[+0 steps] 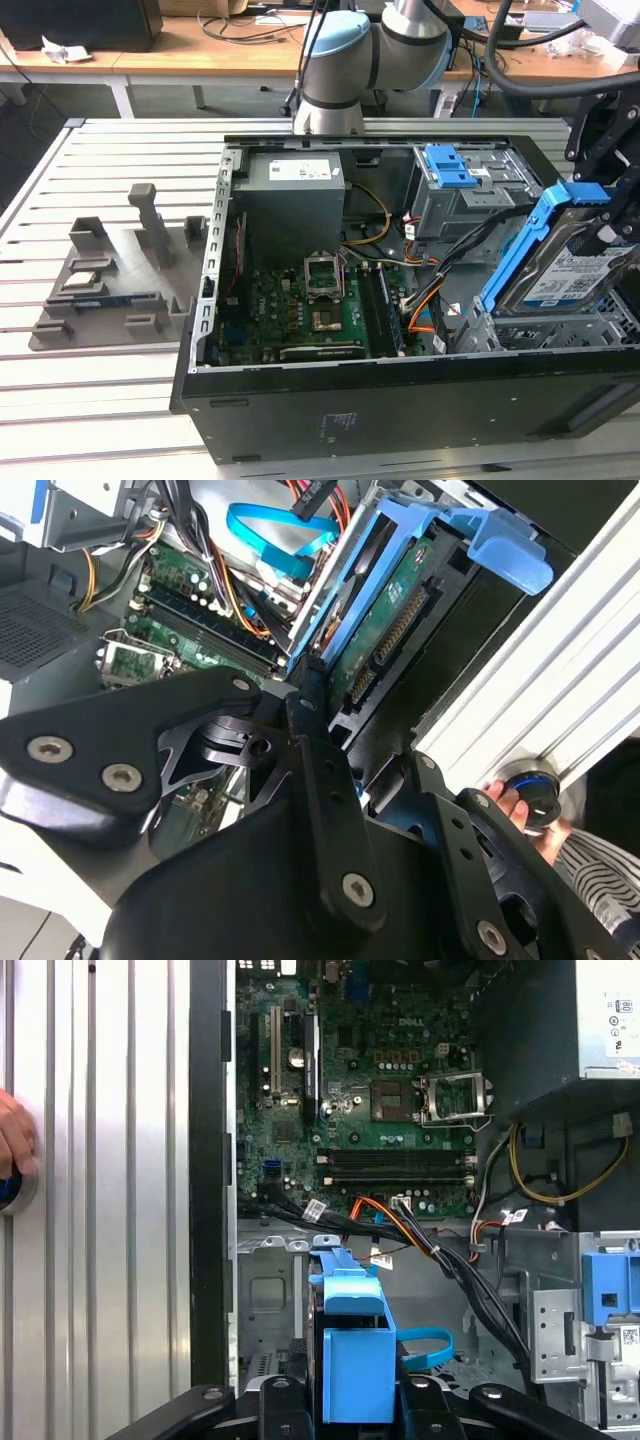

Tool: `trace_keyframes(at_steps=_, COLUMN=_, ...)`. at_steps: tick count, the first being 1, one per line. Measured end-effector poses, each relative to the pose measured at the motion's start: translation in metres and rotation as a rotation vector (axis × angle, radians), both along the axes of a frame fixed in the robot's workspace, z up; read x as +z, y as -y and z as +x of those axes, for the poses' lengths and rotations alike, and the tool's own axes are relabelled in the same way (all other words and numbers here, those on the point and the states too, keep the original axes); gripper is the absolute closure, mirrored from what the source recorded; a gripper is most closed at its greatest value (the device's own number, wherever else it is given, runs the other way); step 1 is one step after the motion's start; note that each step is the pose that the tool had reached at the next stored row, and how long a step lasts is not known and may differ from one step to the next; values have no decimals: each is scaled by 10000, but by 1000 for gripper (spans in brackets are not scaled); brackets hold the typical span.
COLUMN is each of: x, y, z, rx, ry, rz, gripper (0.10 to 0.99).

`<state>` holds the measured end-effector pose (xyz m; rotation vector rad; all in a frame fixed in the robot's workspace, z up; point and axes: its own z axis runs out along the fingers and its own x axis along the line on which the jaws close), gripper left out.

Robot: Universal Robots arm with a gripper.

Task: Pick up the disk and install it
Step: 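Insert the disk into the insertion slot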

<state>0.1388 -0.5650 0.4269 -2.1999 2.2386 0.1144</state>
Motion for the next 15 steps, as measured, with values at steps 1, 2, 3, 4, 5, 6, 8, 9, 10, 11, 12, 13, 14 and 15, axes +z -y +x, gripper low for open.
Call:
trace_keyframes(at_steps=1, x=-19, y=0, z=0, rx=0, ry=0, rz=-1, gripper=718)
trace_keyframes(at_steps=2, x=-32, y=0, z=0, rx=0, ry=0, rz=-1, gripper=718)
trace_keyframes(at_steps=3, x=-44, y=0, z=1, rx=0, ry=0, rz=-1, gripper=718)
trace_keyframes(at_steps=4, x=-73, y=1, z=1, rx=0, ry=0, rz=0, gripper=718)
trace_keyframes(at_steps=5, x=-91, y=0, z=1, rx=0, ry=0, rz=-2, gripper=718)
trace_keyframes(at_steps=6, x=-107, y=0, z=1, rx=0, ry=0, rz=-1, gripper=718)
trace_keyframes(at_steps=8, x=-132, y=0, z=1, rx=0, ry=0, rz=-1, gripper=718)
trace_keyframes(at_steps=9, x=-141, y=0, z=1, rx=0, ry=0, rz=-2, gripper=718)
trace_keyframes(at_steps=10, x=-154, y=0, z=1, rx=0, ry=0, rz=-1, gripper=718)
trace_keyframes(at_steps=11, x=-173, y=0, z=1, rx=0, ry=0, rz=0, gripper=718)
trace_keyframes(at_steps=12, x=-200, y=0, z=1, rx=0, ry=0, rz=-1, gripper=718)
trace_keyframes(at_steps=13, x=-212, y=0, z=1, rx=0, ry=0, rz=-1, gripper=718)
trace_keyframes(at_steps=14, x=-223, y=0, z=1, rx=0, ry=0, rz=-1, gripper=718)
trace_keyframes(at_steps=15, x=-239, y=0, z=1, rx=0, ry=0, rz=-1, gripper=718)
